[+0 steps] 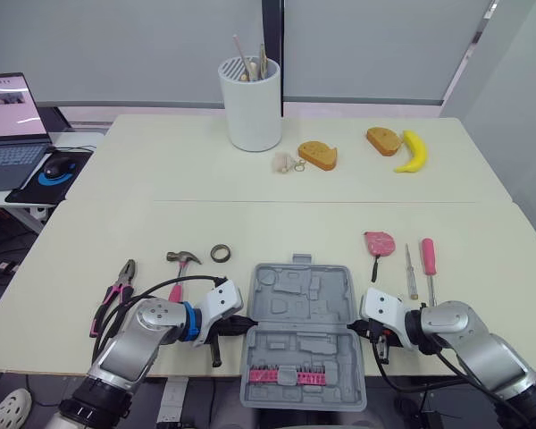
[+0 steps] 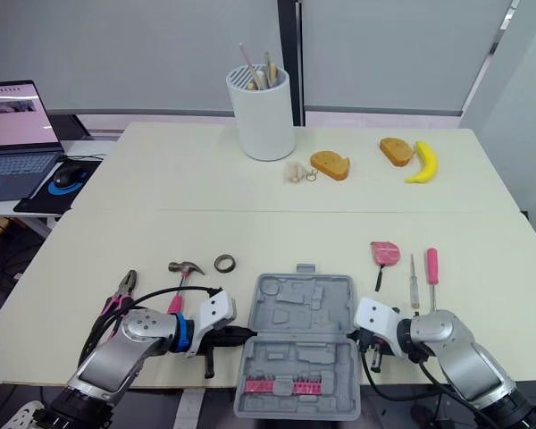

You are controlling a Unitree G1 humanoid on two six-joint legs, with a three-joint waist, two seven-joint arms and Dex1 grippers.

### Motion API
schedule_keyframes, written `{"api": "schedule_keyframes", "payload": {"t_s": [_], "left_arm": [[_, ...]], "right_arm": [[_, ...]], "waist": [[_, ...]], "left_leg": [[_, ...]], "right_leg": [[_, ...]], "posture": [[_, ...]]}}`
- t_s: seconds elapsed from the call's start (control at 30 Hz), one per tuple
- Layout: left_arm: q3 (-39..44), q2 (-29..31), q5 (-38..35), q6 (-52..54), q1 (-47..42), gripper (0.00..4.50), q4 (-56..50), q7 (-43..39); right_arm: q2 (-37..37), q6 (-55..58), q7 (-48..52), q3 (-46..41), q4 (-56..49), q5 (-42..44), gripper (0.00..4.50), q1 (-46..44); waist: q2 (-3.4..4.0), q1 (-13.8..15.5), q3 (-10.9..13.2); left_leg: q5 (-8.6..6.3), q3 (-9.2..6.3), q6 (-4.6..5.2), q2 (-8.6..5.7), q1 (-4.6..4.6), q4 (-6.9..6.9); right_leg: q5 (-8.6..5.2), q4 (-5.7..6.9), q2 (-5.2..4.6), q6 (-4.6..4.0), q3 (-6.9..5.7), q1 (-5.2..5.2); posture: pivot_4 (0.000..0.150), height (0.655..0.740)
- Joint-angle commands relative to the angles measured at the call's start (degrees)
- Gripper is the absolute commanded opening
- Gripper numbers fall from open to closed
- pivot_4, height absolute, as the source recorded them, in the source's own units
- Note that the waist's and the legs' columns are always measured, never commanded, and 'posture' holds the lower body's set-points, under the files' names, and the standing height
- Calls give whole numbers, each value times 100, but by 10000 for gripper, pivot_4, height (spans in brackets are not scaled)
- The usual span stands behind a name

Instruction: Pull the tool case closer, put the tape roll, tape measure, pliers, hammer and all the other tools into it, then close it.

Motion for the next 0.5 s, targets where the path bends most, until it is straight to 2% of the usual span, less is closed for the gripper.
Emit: {"api": "schedule_keyframes", "payload": {"t_s": [0.03,0.23,0.33,0.43,0.5], "left_arm": [[10,103,-44,-59,35,0,-136,-15],[226,298,-87,-147,29,0,-37,23],[541,450,-156,-403,16,0,184,32],[931,519,-481,-525,42,0,153,-80],[1500,593,-890,-513,83,0,72,-123]], "right_arm": [[-48,21,58,31,-52,103,416,40],[-267,126,-68,-341,-98,159,416,195],[-491,144,-213,-793,-210,228,416,423],[-637,170,-266,-1209,-481,378,416,630],[-669,125,-329,-1754,-755,591,416,841]], "waist": [[0,0,0],[0,3,0],[0,7,1],[-1,14,2],[-1,15,2]], "left_leg": [[0,0,0,0,0,0],[0,0,0,0,-1,0],[0,0,0,0,-1,1],[0,0,0,0,-3,0],[0,0,0,0,-4,0]], "right_leg": [[0,0,0,0,0,0],[0,-1,-1,0,0,0],[0,-1,-2,0,0,0],[0,-1,-3,0,-1,-2],[0,-1,-3,0,-1,-3]], "posture": [[1500,7400],[1500,7400],[1500,7400],[1500,7400],[1500,7400]]}}
